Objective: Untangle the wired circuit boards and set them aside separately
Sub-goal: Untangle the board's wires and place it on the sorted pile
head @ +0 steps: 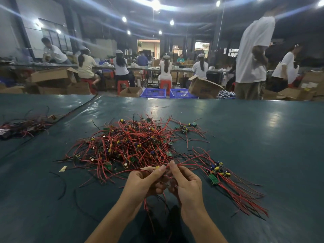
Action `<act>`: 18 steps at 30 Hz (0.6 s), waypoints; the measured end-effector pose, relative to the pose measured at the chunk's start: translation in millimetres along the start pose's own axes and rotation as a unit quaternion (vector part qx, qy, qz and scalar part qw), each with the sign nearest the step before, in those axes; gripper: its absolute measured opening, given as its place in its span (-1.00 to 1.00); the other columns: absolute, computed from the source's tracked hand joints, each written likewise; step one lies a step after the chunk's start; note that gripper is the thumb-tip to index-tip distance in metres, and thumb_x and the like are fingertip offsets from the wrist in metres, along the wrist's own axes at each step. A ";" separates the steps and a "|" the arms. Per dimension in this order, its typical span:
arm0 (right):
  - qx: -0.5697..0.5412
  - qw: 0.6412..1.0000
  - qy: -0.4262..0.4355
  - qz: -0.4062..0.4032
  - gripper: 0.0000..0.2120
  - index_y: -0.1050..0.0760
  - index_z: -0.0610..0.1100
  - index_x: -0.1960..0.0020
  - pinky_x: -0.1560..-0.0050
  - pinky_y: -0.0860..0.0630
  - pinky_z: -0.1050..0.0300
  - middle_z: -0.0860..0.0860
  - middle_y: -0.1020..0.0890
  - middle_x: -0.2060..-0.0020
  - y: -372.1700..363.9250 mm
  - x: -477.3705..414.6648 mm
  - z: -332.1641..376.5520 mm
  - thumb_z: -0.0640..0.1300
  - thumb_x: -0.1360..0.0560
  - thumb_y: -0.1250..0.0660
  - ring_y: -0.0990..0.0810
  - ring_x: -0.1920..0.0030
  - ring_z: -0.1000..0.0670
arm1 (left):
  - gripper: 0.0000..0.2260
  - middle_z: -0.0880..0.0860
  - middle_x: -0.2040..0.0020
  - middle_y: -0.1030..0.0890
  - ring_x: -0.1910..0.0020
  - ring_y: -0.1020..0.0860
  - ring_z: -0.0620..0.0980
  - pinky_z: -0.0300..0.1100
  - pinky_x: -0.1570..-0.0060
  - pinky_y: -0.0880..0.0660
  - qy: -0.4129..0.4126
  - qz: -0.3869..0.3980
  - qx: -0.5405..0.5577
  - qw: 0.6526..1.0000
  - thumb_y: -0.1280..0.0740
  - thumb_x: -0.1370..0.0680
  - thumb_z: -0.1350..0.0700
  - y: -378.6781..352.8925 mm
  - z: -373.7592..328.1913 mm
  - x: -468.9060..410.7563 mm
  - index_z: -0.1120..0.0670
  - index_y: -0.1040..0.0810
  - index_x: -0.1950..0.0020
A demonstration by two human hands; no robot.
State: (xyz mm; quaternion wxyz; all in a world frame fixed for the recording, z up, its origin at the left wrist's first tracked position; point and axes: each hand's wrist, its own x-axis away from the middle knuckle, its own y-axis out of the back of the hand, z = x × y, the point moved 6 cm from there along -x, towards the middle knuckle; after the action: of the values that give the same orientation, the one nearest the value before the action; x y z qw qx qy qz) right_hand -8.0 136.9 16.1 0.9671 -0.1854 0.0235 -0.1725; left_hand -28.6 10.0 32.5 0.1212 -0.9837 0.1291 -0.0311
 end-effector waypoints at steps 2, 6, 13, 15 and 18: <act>-0.003 1.000 -0.006 0.002 -0.76 -0.69 -0.14 0.27 0.07 -0.58 -0.13 -0.29 -0.69 0.18 -1.6 1.4 0.7 0.04 -0.29 -0.51 -0.62 0.19 -0.19 | -0.68 0.17 0.34 -0.60 0.45 -0.52 -0.04 -0.25 0.39 -0.53 -0.007 -0.017 0.000 1.000 -0.52 -0.23 -0.09 1.7 0.3 -0.3 0.15 -0.70 0.25; 0.003 1.000 -0.005 0.018 -0.78 -0.70 -0.12 0.30 0.27 -0.53 0.07 -0.19 -0.67 0.31 -5.3 4.3 3.8 0.04 -0.27 -0.50 -0.57 0.24 -0.15 | -0.81 0.19 0.31 -0.63 0.45 -0.53 -0.05 -0.27 0.43 -0.51 -0.019 -0.032 0.017 0.999 -0.50 -0.29 0.06 2.9 -2.0 0.3 0.18 -0.70 0.23; 0.047 0.998 -0.032 0.019 -0.74 -0.71 -0.14 0.27 0.11 -0.59 -0.10 -0.29 -0.69 0.22 -6.1 7.2 -2.4 0.07 -0.32 -0.51 -0.62 0.22 -0.17 | -0.88 0.15 0.43 -0.55 0.49 -0.50 -0.03 -0.27 0.48 -0.46 -0.039 -0.038 -0.014 0.998 -0.37 -0.48 0.34 4.9 -5.0 0.9 0.26 -0.59 0.26; 0.062 0.997 -0.027 0.022 -0.77 -0.71 -0.14 0.27 0.12 -0.62 -0.09 -0.24 -0.70 0.26 -7.4 7.3 -3.2 0.02 -0.40 -0.49 -0.65 0.25 -0.15 | -0.88 0.13 0.44 -0.55 0.48 -0.50 -0.05 -0.27 0.47 -0.46 -0.045 -0.049 -0.033 0.997 -0.37 -0.48 0.34 6.0 -5.0 0.1 0.27 -0.59 0.26; 0.075 0.997 -0.013 0.022 -0.80 -0.71 -0.11 0.28 0.34 -0.57 0.14 -0.12 -0.69 0.37 -8.0 7.4 -1.8 -0.02 -0.44 -0.46 -0.62 0.36 -0.04 | -0.89 0.08 0.44 -0.57 0.46 -0.51 -0.09 -0.28 0.44 -0.46 -0.048 -0.057 -0.064 0.995 -0.39 -0.49 0.27 7.6 -4.2 -0.6 0.27 -0.62 0.23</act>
State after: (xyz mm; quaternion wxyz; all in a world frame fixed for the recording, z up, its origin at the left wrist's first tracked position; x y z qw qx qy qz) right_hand -3.8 126.7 17.5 0.9821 -0.1143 0.0019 -0.1497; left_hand -31.4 2.0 34.7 0.0621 -0.9956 0.0684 0.0173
